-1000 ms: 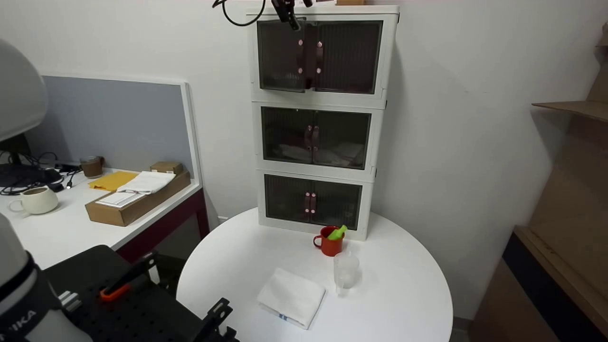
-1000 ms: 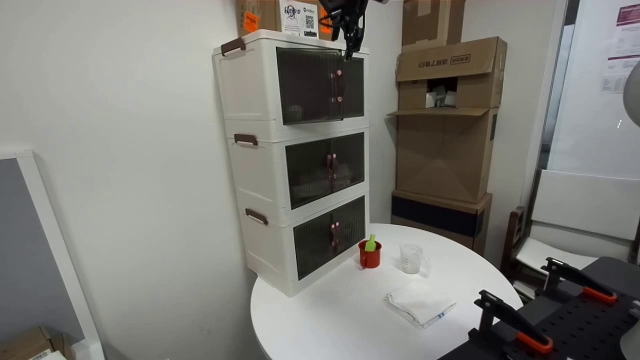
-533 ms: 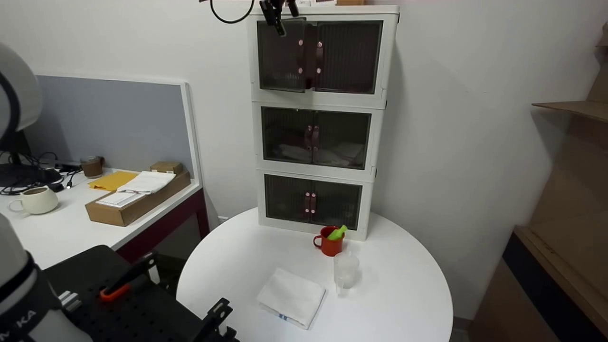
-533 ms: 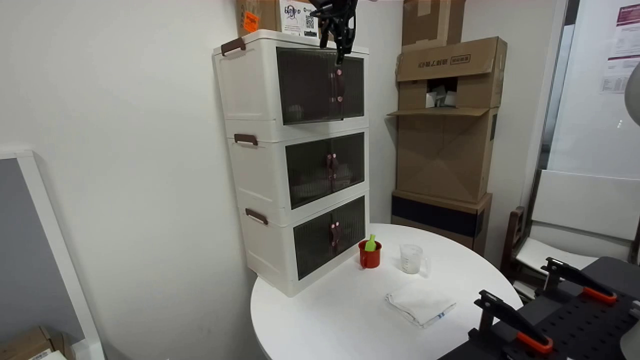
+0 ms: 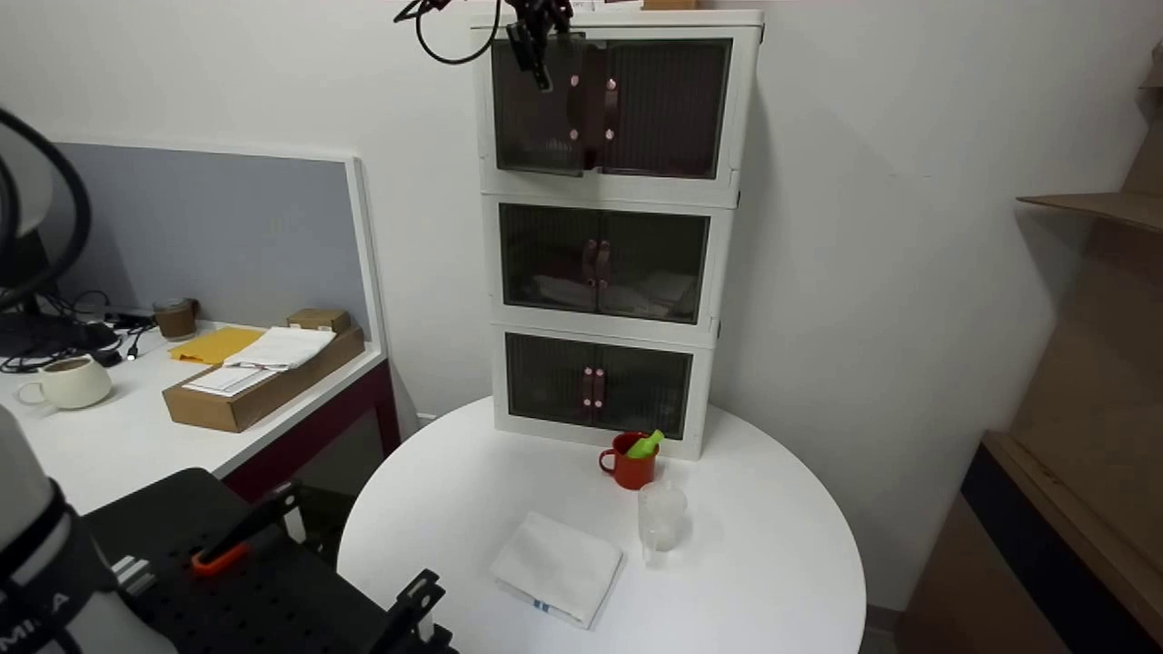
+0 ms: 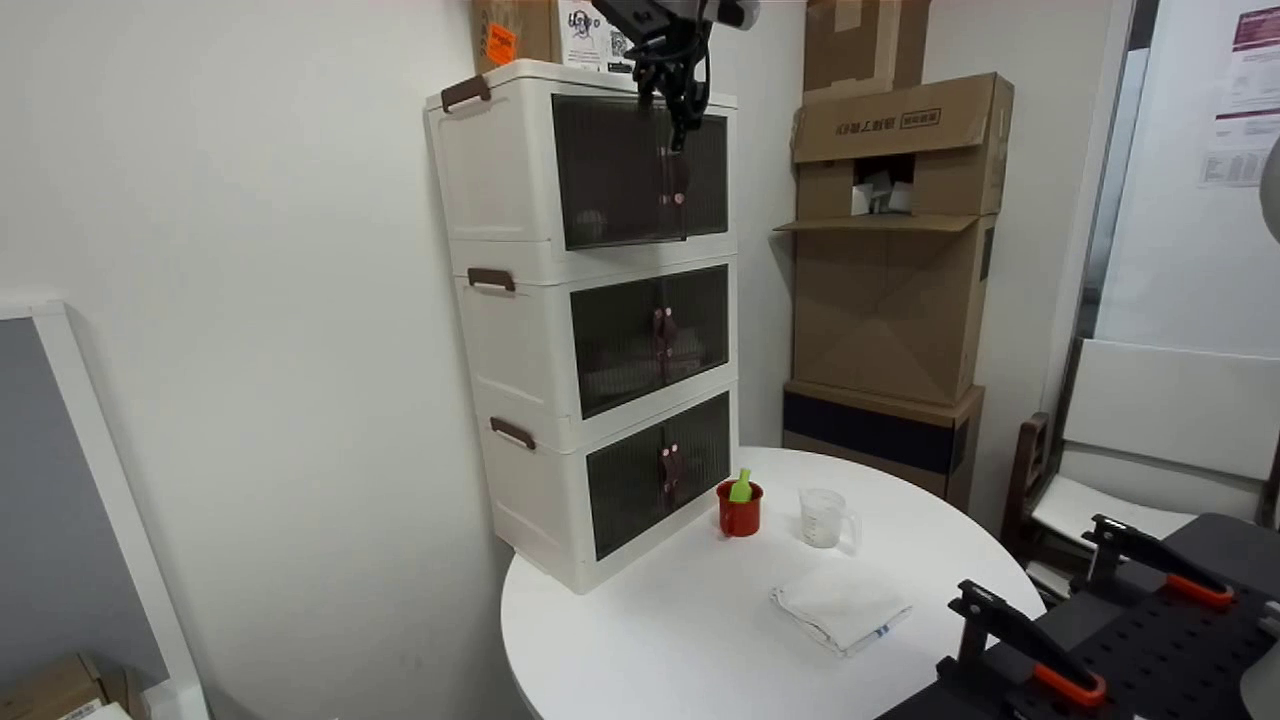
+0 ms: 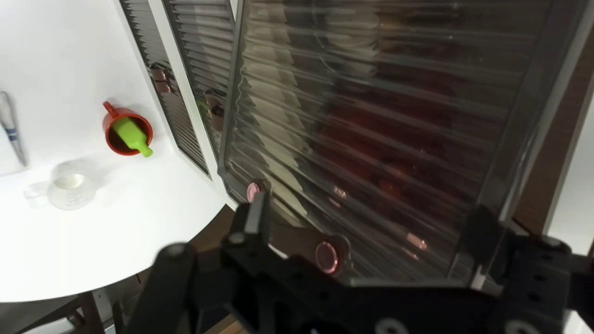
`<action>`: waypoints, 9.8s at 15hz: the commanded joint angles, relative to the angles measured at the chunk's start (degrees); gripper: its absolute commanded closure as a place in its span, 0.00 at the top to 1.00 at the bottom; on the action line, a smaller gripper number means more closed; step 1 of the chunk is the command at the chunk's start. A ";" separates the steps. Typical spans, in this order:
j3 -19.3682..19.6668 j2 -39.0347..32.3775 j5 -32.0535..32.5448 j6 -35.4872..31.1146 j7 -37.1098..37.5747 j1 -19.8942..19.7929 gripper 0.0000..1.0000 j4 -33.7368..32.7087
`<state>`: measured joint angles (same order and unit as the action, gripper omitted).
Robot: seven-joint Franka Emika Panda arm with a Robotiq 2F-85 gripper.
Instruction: Open the two doors of the topmost shelf
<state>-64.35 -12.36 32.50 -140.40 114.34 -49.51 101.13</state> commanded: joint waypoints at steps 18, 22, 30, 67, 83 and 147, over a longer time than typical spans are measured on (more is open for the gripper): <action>54.12 9.32 -8.03 11.18 1.75 53.26 1.00 -4.09; 58.73 8.27 -9.15 10.49 1.23 52.44 1.00 -2.93; 60.47 6.86 -8.37 9.02 -0.19 54.43 1.00 -2.36; 55.52 8.32 -10.36 26.58 2.31 64.04 1.00 -6.28; 54.44 8.18 -17.96 59.41 30.90 64.32 1.00 -21.40; 66.21 19.27 -32.71 39.45 -49.16 44.09 1.00 11.06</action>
<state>1.59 6.95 -0.24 -101.12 65.19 -5.68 112.34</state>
